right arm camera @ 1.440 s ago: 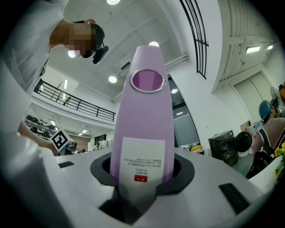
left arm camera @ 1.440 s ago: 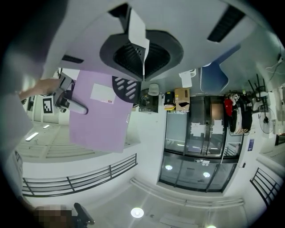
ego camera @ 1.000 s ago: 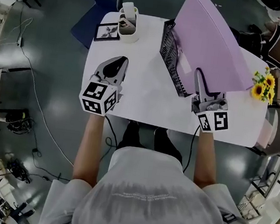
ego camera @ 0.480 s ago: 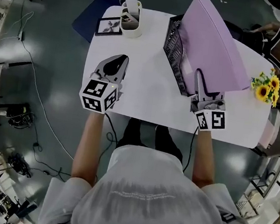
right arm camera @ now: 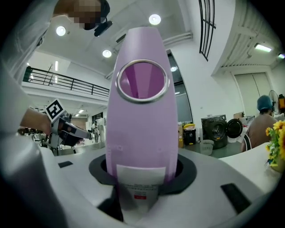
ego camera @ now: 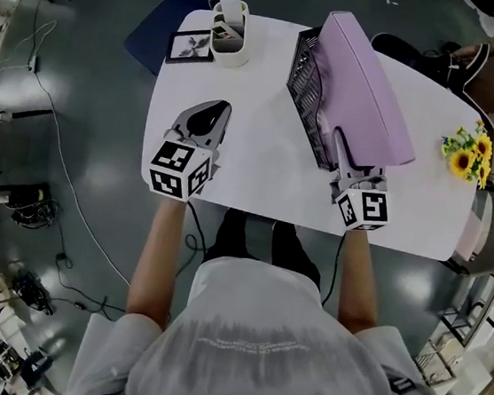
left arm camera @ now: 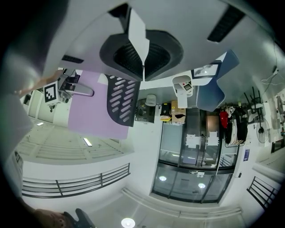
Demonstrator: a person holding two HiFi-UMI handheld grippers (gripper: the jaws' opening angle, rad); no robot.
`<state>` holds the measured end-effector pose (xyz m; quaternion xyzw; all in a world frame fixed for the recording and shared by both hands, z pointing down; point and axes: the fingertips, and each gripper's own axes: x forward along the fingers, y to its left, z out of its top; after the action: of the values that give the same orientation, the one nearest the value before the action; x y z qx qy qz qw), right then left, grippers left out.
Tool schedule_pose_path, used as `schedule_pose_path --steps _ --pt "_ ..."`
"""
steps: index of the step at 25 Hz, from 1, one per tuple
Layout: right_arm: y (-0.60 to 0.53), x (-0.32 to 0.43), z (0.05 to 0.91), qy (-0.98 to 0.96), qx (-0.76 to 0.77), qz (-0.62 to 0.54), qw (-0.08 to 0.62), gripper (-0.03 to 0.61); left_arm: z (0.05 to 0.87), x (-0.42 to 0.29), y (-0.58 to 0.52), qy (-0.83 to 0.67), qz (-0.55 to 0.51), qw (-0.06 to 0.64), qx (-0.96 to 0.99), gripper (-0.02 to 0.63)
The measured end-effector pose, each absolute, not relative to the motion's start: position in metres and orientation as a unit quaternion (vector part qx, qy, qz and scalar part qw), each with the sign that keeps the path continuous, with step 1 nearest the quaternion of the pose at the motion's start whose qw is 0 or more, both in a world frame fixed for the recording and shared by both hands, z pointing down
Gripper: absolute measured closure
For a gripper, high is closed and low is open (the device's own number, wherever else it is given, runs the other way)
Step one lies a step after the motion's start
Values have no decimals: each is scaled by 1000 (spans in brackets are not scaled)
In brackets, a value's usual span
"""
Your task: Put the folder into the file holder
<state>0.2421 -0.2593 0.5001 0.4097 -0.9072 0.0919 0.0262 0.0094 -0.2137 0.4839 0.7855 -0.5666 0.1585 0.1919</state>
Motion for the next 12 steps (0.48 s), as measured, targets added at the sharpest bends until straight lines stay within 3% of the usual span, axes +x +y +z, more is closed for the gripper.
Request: schedule_pose_path --steps 12 --pt "-252 232 526 -906 400 113 77 353 501 6 -207 -560 161 209 785 588"
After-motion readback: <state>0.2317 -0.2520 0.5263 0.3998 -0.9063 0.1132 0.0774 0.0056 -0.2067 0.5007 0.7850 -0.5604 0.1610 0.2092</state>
